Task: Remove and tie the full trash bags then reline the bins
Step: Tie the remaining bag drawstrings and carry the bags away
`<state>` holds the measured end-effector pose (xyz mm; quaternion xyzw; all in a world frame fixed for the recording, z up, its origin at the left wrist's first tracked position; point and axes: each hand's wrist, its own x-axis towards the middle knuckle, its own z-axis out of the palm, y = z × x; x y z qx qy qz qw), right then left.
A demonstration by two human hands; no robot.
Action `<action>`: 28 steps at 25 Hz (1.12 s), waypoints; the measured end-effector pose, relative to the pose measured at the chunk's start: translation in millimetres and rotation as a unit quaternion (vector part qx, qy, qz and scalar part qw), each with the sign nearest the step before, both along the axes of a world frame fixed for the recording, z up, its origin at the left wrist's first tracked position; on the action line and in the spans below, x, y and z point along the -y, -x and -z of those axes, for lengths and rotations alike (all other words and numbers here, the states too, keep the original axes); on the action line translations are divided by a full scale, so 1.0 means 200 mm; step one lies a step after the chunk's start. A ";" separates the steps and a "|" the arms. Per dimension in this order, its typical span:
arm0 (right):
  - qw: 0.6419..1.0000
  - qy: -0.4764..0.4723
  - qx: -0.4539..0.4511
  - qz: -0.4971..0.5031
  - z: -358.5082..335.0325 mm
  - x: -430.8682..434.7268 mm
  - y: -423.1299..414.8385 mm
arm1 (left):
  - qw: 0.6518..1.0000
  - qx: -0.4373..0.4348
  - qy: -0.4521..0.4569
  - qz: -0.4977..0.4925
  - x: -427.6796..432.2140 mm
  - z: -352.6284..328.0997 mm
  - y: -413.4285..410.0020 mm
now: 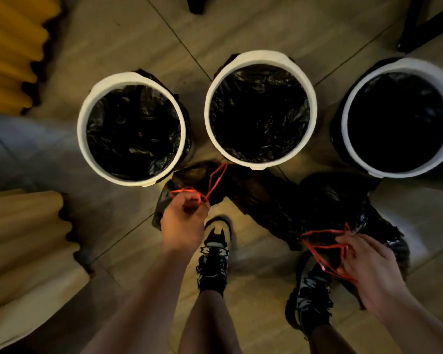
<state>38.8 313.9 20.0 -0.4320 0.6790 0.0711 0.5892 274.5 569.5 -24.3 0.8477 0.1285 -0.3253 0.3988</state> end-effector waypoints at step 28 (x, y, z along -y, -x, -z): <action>0.998 0.027 0.011 -0.053 -0.28 0.01 0.15 | 0.982 0.115 -0.090 0.119 0.10 -0.37 0.15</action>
